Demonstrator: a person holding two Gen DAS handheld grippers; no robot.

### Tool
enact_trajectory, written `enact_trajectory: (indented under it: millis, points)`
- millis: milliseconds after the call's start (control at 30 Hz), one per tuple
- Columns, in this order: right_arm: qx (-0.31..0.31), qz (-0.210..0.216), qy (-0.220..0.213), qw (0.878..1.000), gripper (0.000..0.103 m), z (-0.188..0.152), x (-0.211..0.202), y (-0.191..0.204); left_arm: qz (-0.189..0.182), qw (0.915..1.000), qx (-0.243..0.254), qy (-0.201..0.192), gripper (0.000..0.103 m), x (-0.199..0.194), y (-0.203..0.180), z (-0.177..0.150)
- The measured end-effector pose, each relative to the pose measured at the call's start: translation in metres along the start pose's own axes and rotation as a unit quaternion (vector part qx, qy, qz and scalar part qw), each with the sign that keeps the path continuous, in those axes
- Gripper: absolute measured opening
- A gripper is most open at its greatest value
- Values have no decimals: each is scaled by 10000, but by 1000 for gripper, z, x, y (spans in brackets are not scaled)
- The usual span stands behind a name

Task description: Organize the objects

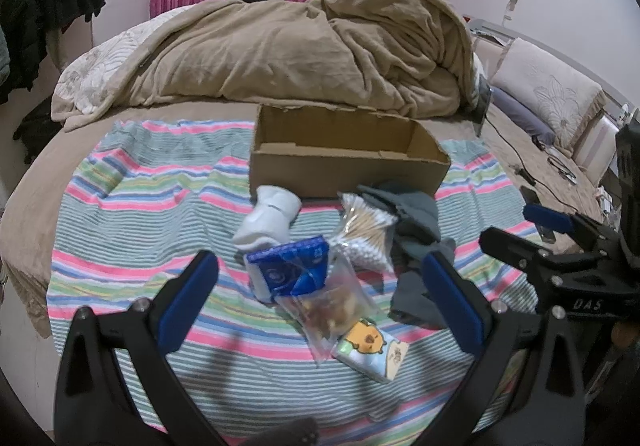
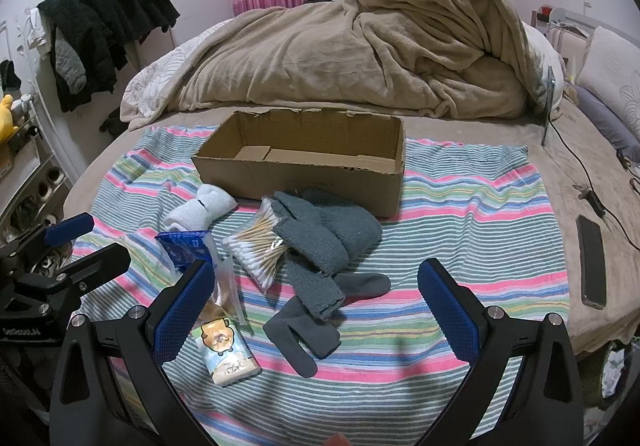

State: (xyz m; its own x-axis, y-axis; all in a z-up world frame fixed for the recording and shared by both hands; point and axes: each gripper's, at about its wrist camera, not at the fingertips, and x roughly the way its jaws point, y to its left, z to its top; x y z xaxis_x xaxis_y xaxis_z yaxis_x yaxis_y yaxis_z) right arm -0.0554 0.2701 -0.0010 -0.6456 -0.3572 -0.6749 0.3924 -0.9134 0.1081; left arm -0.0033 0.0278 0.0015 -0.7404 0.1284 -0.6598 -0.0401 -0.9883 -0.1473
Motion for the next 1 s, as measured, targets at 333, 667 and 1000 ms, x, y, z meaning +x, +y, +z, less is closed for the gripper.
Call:
enact_trajectory:
  millis: [333,667,1000]
  points:
    - [79,-152,128,9998,103,2,14,-16,48,9996,-108,248,103,28,14,-6]
    - [253,-183,317,9990,103,-4,38,-38,55,9981,-345,500,103,64,24,-13]
    - [187,17,538,9984,102,6,80,-43,118,9972,-365,647,102,102,28,-14]
